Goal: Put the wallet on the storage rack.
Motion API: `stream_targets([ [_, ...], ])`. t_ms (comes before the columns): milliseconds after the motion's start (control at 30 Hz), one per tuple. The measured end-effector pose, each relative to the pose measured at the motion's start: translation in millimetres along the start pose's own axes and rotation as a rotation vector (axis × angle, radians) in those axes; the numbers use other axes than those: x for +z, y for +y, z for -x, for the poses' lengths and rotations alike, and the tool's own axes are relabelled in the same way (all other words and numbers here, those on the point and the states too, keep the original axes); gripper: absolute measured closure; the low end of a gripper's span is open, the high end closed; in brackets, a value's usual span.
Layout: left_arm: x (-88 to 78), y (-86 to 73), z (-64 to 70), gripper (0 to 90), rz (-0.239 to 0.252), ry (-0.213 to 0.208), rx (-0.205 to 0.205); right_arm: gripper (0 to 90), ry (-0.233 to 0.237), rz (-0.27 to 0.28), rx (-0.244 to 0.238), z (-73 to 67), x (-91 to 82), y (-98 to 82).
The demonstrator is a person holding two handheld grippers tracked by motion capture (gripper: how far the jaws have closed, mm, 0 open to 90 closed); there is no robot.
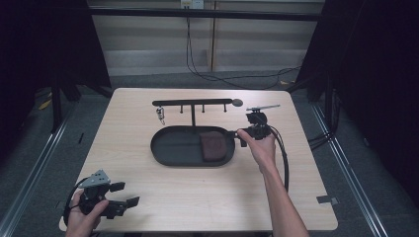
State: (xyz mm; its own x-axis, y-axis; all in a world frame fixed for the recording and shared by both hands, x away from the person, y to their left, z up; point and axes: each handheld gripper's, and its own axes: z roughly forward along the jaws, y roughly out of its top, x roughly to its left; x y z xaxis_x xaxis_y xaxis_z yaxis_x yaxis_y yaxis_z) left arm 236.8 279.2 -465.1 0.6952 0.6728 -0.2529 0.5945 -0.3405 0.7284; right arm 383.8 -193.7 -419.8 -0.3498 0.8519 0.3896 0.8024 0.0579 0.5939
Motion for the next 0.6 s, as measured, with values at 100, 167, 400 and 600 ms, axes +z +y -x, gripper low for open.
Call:
stream_targets([
  [100, 0.1, -0.2, -0.7, 16.8, -0.003, 0.008, -0.005, 17.1, 0.008, 0.009, -0.007, -0.6, -5.9, -4.4],
  [167, -0.1, -0.3, -1.3, 16.8, -0.005, 0.008, -0.003, 14.7, 0.002, 0.009, 0.0, 0.7, -9.3, -8.1],
  [400, 0.3, 0.0, -2.1, 16.8, -0.006, 0.01, -0.004, 17.6, -0.033, 0.045, -0.018, 2.5, -26.2, -23.5],
  [600, 0.1, 0.1, -2.3, 16.8, -0.003, 0.012, -0.005, 24.2, -0.046, 0.047, -0.04, 7.8, -38.3, -39.5],
])
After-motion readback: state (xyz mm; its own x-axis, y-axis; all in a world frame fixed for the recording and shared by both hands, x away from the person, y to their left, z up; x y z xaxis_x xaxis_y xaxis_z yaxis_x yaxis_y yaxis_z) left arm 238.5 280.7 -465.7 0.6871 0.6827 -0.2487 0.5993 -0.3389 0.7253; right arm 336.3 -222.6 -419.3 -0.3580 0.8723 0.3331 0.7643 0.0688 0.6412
